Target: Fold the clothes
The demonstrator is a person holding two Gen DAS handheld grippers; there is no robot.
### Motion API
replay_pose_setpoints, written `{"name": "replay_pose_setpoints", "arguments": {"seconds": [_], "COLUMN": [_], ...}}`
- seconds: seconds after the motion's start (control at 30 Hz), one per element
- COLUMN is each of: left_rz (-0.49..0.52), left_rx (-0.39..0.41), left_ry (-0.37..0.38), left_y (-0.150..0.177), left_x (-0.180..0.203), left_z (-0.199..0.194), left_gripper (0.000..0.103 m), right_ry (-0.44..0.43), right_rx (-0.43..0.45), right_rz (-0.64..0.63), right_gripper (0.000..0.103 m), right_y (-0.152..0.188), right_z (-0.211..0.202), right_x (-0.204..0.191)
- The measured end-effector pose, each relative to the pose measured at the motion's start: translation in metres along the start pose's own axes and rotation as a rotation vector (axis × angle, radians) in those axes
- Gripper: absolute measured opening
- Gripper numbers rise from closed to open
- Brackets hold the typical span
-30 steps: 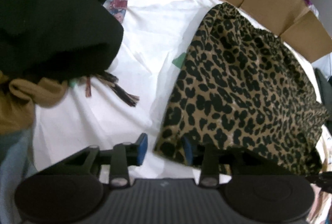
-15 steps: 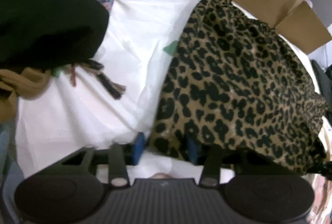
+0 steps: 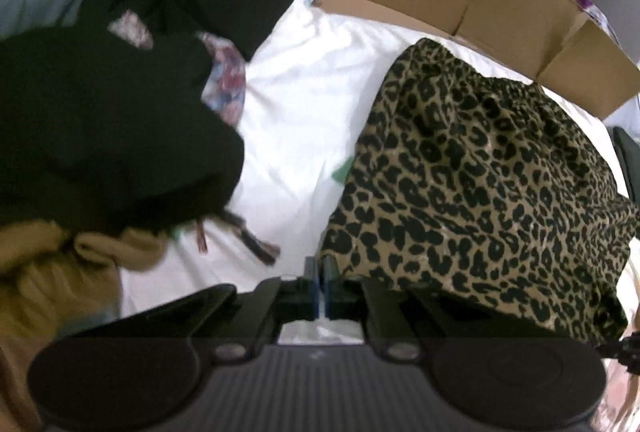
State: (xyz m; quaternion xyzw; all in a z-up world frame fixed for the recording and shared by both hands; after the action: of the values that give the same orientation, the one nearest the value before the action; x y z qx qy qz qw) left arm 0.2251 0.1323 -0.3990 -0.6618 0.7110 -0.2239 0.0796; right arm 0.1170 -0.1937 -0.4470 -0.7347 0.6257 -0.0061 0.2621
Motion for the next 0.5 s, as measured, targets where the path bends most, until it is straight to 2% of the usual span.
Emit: {"name": "replay_pose_setpoints", "arguments": {"seconds": [0.13, 0.5], "left_rz": [0.023, 0.034], "left_rx": [-0.015, -0.076], "left_ry": [-0.028, -0.082], "left_y": [-0.005, 0.013], "left_x": [0.002, -0.009], "left_z": [0.011, 0.038], "left_gripper": [0.002, 0.003], "right_ry": [-0.019, -0.032], "right_rx": [-0.019, -0.067], "right_rz": [-0.013, -0.088], "right_gripper": [0.001, 0.001], "right_y": [0.003, 0.005], "right_z": [0.004, 0.010], "right_x": [-0.003, -0.013]}}
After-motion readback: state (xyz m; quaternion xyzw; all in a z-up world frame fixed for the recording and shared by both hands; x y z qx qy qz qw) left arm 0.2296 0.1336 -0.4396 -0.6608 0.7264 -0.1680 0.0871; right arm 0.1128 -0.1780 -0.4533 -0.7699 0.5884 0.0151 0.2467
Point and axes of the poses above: each gripper's, at about its wrist camera, not at the fingertips, and z roughly the way its jaws point, x to its right, y to its underside, the point moved 7 cm from there along z, roughly the way its jaws point, and after that the axes turned 6 degrees about -z, right-handed, at the moved point
